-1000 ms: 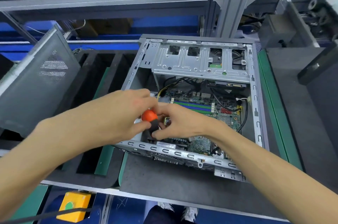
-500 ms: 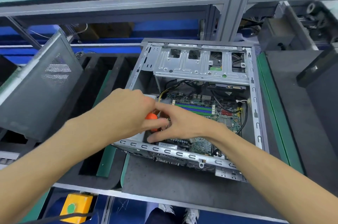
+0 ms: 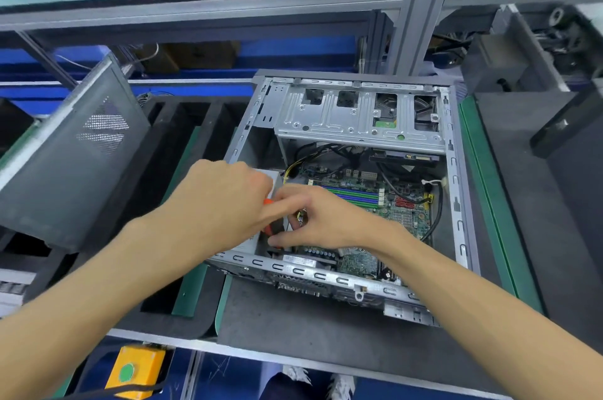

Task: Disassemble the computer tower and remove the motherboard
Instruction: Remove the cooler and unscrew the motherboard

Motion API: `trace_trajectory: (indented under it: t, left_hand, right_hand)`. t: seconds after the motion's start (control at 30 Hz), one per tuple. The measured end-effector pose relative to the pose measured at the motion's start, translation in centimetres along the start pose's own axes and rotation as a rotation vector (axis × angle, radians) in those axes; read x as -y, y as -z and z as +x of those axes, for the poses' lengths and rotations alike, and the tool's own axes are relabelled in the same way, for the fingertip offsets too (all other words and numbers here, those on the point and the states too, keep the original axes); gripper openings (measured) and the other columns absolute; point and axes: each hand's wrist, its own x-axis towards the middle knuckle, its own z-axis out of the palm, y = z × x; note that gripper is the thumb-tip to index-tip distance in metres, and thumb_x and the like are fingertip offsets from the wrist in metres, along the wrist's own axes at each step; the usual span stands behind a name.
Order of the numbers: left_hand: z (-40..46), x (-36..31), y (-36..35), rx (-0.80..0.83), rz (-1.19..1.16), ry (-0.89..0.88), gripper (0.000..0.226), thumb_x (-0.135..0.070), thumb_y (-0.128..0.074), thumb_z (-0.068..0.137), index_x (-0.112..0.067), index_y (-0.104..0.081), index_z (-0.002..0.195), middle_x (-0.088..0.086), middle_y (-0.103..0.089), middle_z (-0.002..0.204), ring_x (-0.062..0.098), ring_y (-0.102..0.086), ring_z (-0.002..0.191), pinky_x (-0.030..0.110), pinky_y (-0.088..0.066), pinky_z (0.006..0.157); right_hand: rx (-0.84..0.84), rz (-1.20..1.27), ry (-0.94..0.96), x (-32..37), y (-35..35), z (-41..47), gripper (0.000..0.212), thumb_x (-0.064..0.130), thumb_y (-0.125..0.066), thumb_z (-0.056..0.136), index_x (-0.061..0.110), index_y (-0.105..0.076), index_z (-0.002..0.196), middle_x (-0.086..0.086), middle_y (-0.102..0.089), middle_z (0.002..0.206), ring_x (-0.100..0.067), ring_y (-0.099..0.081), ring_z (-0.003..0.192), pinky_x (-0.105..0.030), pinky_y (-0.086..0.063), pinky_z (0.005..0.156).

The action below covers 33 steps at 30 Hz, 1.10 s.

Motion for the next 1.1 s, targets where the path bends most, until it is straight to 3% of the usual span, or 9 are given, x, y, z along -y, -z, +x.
trace_trajectory:
  t: [0.1, 0.3, 0.4, 0.47, 0.57, 0.7, 0.8, 0.93, 1.1]
  left_hand:
    - [-0.2, 1.2, 1.0, 0.154, -0.440, -0.110, 0.032, -0.063, -0.044, 0.082, -0.040, -0.050, 0.104, -0.016, -0.046, 0.099, 0.006, -0.056, 0.067, 0.026, -0.045, 0.059]
    - [0.7, -0.9, 0.6, -0.023, 0.072, 0.109, 0.068, -0.080, -0.008, 0.079, -0.022, -0.036, 0.056, -0.005, -0.036, 0.054, 0.016, -0.030, 0.042, 0.027, -0.016, 0.046]
    - [-0.2, 0.2, 0.3, -0.051, -0.251, -0.015, 0.044, -0.076, -0.030, 0.085, -0.040, -0.055, 0.087, -0.014, -0.053, 0.086, 0.008, -0.048, 0.056, 0.024, -0.031, 0.047]
    - [-0.5, 0.4, 0.5, -0.003, -0.369, -0.101, 0.026, -0.047, -0.055, 0.087, -0.037, -0.049, 0.111, -0.016, -0.053, 0.080, 0.003, -0.047, 0.055, 0.025, -0.038, 0.046]
    - [0.3, 0.0, 0.1, -0.064, -0.150, -0.033, 0.020, -0.026, -0.055, 0.086, -0.025, -0.050, 0.105, -0.008, -0.032, 0.049, 0.011, -0.031, 0.041, 0.027, -0.019, 0.045]
    - [0.9, 1.7, 0.5, -0.012, -0.276, 0.002, 0.018, -0.034, -0.045, 0.089, -0.040, -0.042, 0.106, -0.010, -0.057, 0.061, 0.009, -0.051, 0.051, 0.029, -0.039, 0.051]
    - [0.7, 3.0, 0.3, -0.065, -0.455, 0.113, 0.020, -0.029, -0.047, 0.090, -0.042, -0.045, 0.106, -0.024, -0.059, 0.070, 0.002, -0.057, 0.059, 0.025, -0.038, 0.049]
    - [0.4, 3.9, -1.5, 0.058, -0.689, 0.284, 0.021, -0.026, -0.040, 0.095, -0.043, -0.051, 0.102, -0.014, -0.067, 0.079, 0.012, -0.064, 0.060, 0.041, -0.055, 0.057]
    - [0.4, 2.9, -3.2, 0.036, -1.069, 0.445, 0.031, -0.009, -0.038, 0.098, -0.029, -0.063, 0.097, -0.008, -0.070, 0.084, 0.015, -0.067, 0.068, 0.037, -0.059, 0.056]
  right_hand:
    - [-0.021, -0.042, -0.041, -0.4, 0.4, 0.1, 0.023, 0.014, -0.079, 0.081, 0.025, -0.060, 0.087, -0.008, -0.062, 0.092, -0.015, -0.055, 0.072, -0.040, -0.050, 0.072]
    - [-0.011, -0.068, -0.047, -0.4, -0.2, 0.0, 0.035, 0.031, -0.083, 0.083, 0.014, -0.062, 0.105, -0.007, -0.063, 0.097, -0.014, -0.054, 0.075, -0.041, -0.051, 0.074]
    - [-0.054, -0.089, -0.068, -0.7, 0.3, 0.1, 0.017, 0.017, -0.078, 0.083, 0.013, -0.063, 0.090, -0.009, -0.065, 0.086, -0.023, -0.060, 0.076, -0.042, -0.052, 0.073]
    - [-0.028, -0.080, -0.120, -0.6, 0.5, 0.0, 0.021, 0.015, -0.077, 0.080, 0.023, -0.058, 0.080, -0.002, -0.061, 0.071, -0.017, -0.055, 0.064, -0.035, -0.050, 0.062]
    - [0.008, -0.067, -0.131, -0.4, 0.1, 0.0, 0.031, 0.017, -0.075, 0.080, 0.024, -0.051, 0.098, -0.010, -0.063, 0.079, -0.020, -0.056, 0.066, -0.039, -0.050, 0.064]
    - [-0.009, -0.074, -0.085, -0.4, 0.1, -0.1, 0.021, 0.016, -0.073, 0.084, 0.022, -0.055, 0.093, -0.008, -0.067, 0.087, -0.025, -0.063, 0.077, -0.049, -0.054, 0.077]
    - [-0.123, -0.029, -0.074, -0.1, 0.6, 0.0, 0.016, 0.014, -0.072, 0.084, 0.017, -0.059, 0.092, -0.008, -0.068, 0.086, -0.025, -0.063, 0.079, -0.047, -0.053, 0.078]
    - [-0.341, 0.093, -0.074, 0.1, 2.5, 0.1, 0.011, 0.011, -0.070, 0.083, 0.008, -0.063, 0.091, -0.011, -0.070, 0.088, -0.024, -0.067, 0.081, -0.041, -0.056, 0.077]
    - [-0.645, 0.545, -0.068, 0.4, 4.9, 0.2, 0.014, 0.011, -0.064, 0.075, 0.000, -0.058, 0.080, -0.027, -0.057, 0.080, -0.011, -0.055, 0.049, -0.016, -0.042, 0.045]
